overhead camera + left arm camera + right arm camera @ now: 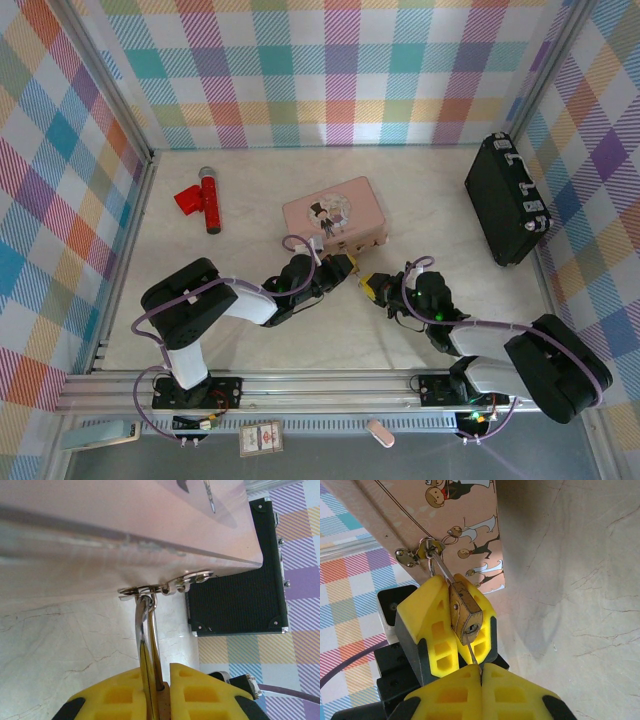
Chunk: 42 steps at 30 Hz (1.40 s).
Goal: Unlock the padlock with the key
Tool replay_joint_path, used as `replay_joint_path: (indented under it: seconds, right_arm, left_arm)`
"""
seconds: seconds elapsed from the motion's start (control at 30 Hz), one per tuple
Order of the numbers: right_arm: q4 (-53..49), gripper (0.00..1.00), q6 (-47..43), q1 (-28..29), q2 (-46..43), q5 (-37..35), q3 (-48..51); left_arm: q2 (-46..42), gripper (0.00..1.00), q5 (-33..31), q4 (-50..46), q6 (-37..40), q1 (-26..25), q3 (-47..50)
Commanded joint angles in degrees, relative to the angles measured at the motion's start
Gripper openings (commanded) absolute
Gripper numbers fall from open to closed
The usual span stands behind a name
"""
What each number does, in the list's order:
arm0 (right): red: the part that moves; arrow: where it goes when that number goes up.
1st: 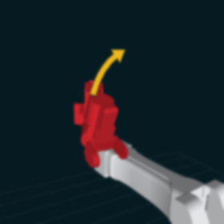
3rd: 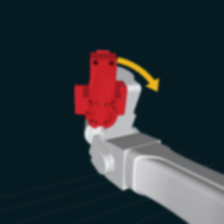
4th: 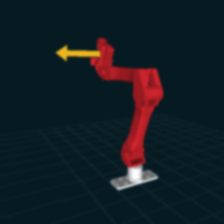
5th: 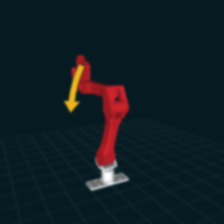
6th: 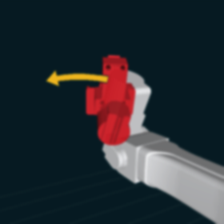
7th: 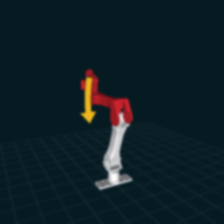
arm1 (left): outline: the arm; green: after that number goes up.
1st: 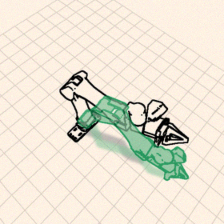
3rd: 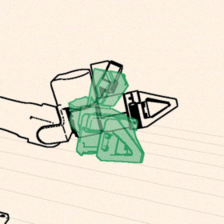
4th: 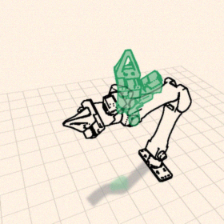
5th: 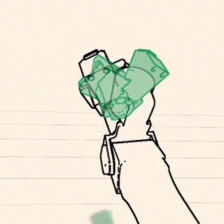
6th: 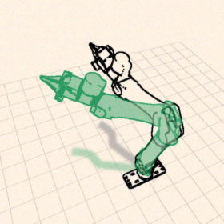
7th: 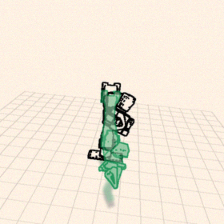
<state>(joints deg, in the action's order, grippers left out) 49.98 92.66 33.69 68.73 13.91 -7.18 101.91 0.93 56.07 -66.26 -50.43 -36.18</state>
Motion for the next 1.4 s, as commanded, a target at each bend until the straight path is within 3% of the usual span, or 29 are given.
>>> replay_joint_path:
  seconds: [0.0, 1.0, 1.37]
  right_arm:
    - [-0.4, 0.00, -1.3, -0.3, -0.5, -0.8, -1.7]
    - [0.9, 0.00, -2.4, -0.5, 1.4, -1.8, -1.9]
    - [14.9, 0.00, 0.1, -1.5, 13.3, 0.9, -2.9]
  left_arm:
    - [-1.5, 0.00, 2.4, 11.8, -0.8, -1.5, -1.3]
    - [-3.4, 0.00, 2.5, 11.9, -3.0, -2.3, -1.1]
    - [-5.1, 0.00, 2.8, 11.8, -4.6, -2.8, -1.3]
